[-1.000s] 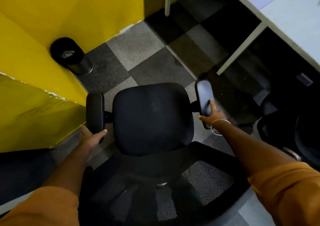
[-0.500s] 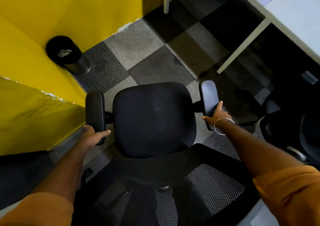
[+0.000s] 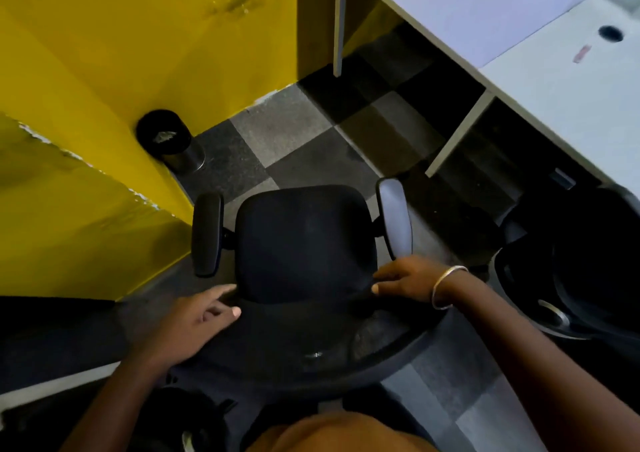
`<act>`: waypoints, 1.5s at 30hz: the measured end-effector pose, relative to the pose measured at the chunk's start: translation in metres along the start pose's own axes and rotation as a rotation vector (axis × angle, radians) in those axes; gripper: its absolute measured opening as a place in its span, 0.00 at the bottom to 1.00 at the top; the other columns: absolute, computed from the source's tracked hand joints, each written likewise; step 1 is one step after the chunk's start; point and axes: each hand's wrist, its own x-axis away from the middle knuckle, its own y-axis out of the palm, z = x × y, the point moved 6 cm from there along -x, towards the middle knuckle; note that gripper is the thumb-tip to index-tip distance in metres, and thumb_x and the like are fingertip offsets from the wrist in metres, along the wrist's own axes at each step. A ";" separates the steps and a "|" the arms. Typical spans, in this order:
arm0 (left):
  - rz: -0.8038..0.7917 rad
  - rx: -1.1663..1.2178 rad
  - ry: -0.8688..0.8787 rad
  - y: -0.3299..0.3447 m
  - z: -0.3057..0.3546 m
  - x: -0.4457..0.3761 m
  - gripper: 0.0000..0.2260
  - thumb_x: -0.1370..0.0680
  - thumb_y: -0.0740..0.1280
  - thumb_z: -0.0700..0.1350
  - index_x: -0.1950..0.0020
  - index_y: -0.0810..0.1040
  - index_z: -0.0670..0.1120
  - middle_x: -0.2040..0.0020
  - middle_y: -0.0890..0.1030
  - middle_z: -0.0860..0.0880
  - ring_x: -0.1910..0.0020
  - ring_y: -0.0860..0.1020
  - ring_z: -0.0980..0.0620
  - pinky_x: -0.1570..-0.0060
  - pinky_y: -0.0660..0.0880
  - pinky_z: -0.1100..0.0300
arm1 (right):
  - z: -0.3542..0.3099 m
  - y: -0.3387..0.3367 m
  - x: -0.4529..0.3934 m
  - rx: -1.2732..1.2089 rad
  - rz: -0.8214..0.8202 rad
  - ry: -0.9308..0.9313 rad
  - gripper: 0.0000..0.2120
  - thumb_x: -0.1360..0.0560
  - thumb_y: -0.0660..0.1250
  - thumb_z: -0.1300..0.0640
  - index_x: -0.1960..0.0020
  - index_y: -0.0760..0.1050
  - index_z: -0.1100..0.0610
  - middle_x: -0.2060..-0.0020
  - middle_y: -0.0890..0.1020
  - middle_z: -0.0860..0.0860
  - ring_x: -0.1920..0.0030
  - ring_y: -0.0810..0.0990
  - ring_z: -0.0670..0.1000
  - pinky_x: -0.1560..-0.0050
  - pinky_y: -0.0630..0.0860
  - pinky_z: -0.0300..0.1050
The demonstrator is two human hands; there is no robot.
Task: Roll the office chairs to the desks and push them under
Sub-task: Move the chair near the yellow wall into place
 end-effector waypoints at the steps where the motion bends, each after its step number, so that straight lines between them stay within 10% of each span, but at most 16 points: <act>1: 0.022 -0.069 0.042 0.006 0.009 0.015 0.25 0.21 0.69 0.62 0.25 0.74 0.57 0.49 0.85 0.66 0.51 0.83 0.64 0.53 0.79 0.64 | -0.001 0.008 0.012 0.011 -0.021 -0.043 0.21 0.19 0.63 0.37 0.30 0.77 0.45 0.35 0.80 0.45 0.35 0.78 0.49 0.29 0.72 0.51; 8: 0.513 -0.546 0.156 0.067 0.039 0.072 0.19 0.17 0.56 0.62 0.47 0.85 0.57 0.55 0.85 0.62 0.57 0.82 0.58 0.52 0.73 0.53 | 0.011 0.059 0.062 0.186 0.408 -0.234 0.33 0.20 0.40 0.29 0.40 0.79 0.42 0.46 0.82 0.40 0.48 0.79 0.42 0.43 0.75 0.49; 14: 0.818 -0.421 0.191 0.064 0.049 0.077 0.16 0.17 0.58 0.55 0.53 0.85 0.54 0.61 0.83 0.60 0.62 0.81 0.55 0.54 0.72 0.51 | 0.028 0.072 0.088 0.121 0.684 -0.338 0.24 0.18 0.49 0.29 0.40 0.79 0.39 0.46 0.79 0.35 0.44 0.74 0.38 0.37 0.67 0.47; 27: 0.800 -0.434 0.348 0.041 0.046 0.062 0.23 0.15 0.53 0.58 0.60 0.81 0.52 0.66 0.79 0.57 0.65 0.77 0.54 0.59 0.70 0.51 | 0.005 0.089 0.095 0.143 0.879 -0.354 0.25 0.17 0.54 0.33 0.30 0.76 0.47 0.31 0.78 0.45 0.24 0.69 0.49 0.22 0.63 0.63; 45: 0.663 -0.532 0.685 -0.026 0.096 -0.021 0.23 0.17 0.55 0.65 0.61 0.79 0.53 0.66 0.75 0.57 0.66 0.73 0.55 0.63 0.63 0.57 | -0.004 0.042 0.057 -0.056 1.041 -0.269 0.24 0.16 0.55 0.38 0.32 0.78 0.51 0.29 0.75 0.47 0.18 0.55 0.51 0.20 0.47 0.60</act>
